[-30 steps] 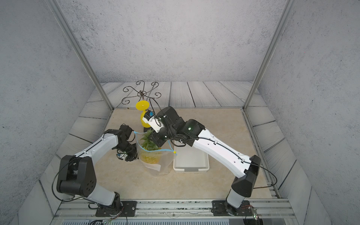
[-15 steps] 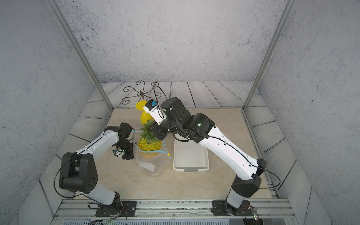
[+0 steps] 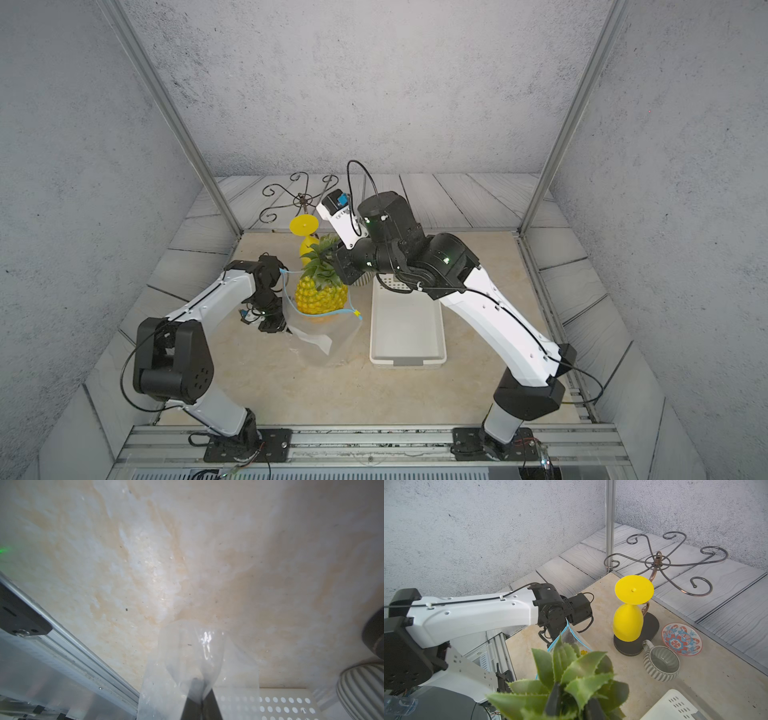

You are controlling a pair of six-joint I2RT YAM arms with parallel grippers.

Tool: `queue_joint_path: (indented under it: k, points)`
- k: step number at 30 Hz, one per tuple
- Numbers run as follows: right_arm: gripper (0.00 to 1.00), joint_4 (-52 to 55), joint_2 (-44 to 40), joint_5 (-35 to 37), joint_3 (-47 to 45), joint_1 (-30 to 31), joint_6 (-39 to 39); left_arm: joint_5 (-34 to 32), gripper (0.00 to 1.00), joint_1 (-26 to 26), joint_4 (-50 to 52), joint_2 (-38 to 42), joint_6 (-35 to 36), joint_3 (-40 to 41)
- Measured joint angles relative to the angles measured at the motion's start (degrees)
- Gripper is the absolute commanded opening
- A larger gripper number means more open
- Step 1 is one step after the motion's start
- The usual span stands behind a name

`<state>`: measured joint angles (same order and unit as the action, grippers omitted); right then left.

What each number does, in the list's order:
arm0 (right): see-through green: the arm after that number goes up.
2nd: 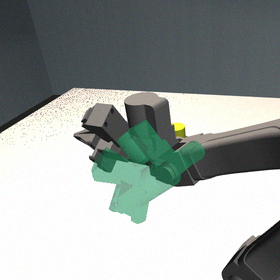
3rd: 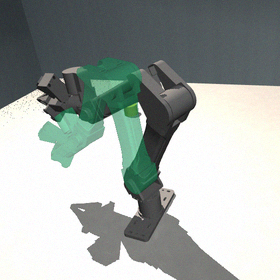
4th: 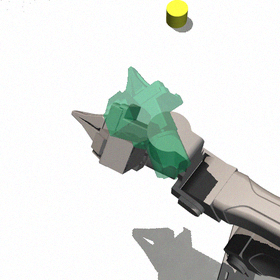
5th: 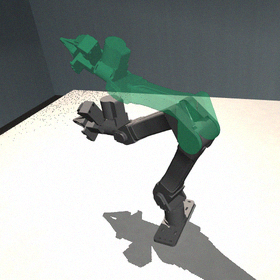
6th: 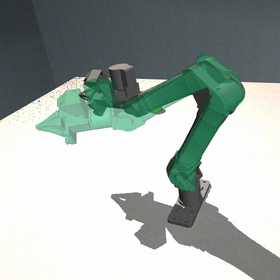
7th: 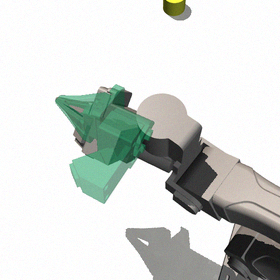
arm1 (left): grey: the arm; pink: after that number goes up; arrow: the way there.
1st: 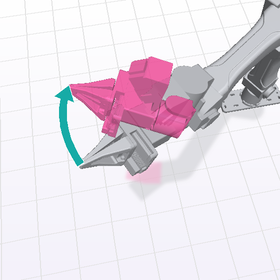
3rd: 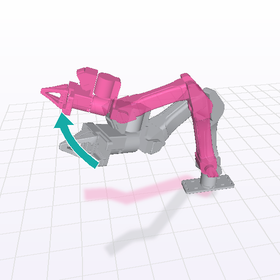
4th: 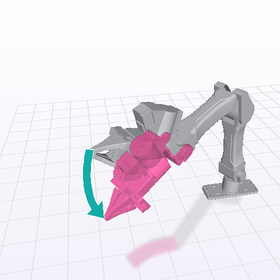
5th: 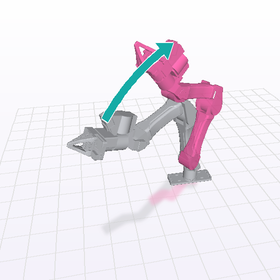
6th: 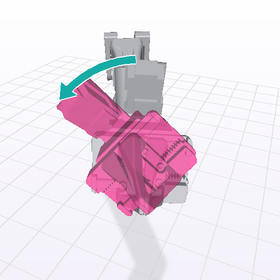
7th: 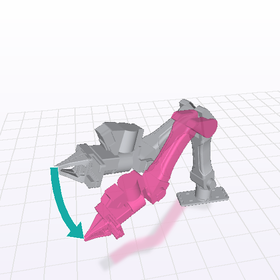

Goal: Open the zip-top bag and take out the pineapple
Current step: Place the pineapple in the basket.

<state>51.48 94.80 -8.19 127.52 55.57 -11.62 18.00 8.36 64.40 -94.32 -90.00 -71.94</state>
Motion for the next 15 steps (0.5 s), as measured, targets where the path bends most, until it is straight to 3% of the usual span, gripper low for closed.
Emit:
queue_joint_path:
  k: [6,15]
  points:
    - [0.0,-0.15,2.23,-0.04,4.31,0.2,-1.55,-3.34,0.0,1.6,2.12,-1.27,0.07,-5.2]
    - [0.0,0.87,5.57,2.67,12.68,0.7,-1.11,-6.32,0.0,4.83,2.99,-5.27,0.02,-4.55]
